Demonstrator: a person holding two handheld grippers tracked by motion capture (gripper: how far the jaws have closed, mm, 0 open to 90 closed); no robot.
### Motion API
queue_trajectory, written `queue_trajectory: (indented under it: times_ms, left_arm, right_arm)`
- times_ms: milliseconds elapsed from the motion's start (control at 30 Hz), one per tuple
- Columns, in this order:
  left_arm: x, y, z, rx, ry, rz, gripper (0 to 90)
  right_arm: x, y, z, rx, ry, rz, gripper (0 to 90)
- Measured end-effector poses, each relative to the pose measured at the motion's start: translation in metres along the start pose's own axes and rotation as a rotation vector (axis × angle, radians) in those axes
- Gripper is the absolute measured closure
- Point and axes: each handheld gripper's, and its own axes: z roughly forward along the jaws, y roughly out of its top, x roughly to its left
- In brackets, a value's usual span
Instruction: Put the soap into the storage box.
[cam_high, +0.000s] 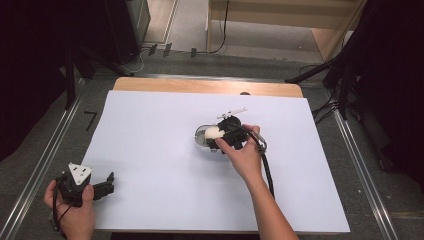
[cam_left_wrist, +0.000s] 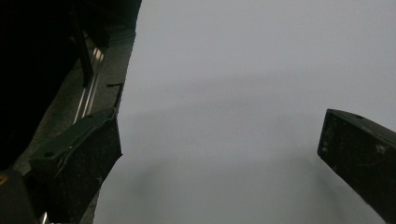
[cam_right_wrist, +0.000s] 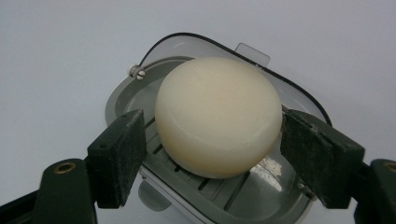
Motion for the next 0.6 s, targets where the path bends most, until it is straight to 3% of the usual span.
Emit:
queue_trajectory:
  times_ms: [600]
  left_arm:
    - [0.0, 0.0, 0.0, 0.002, 0.003, 0.004, 0.1]
  right_arm:
    - [-0.009, -0.009, -0.021, -0.035, -0.012, 0.009, 22.6]
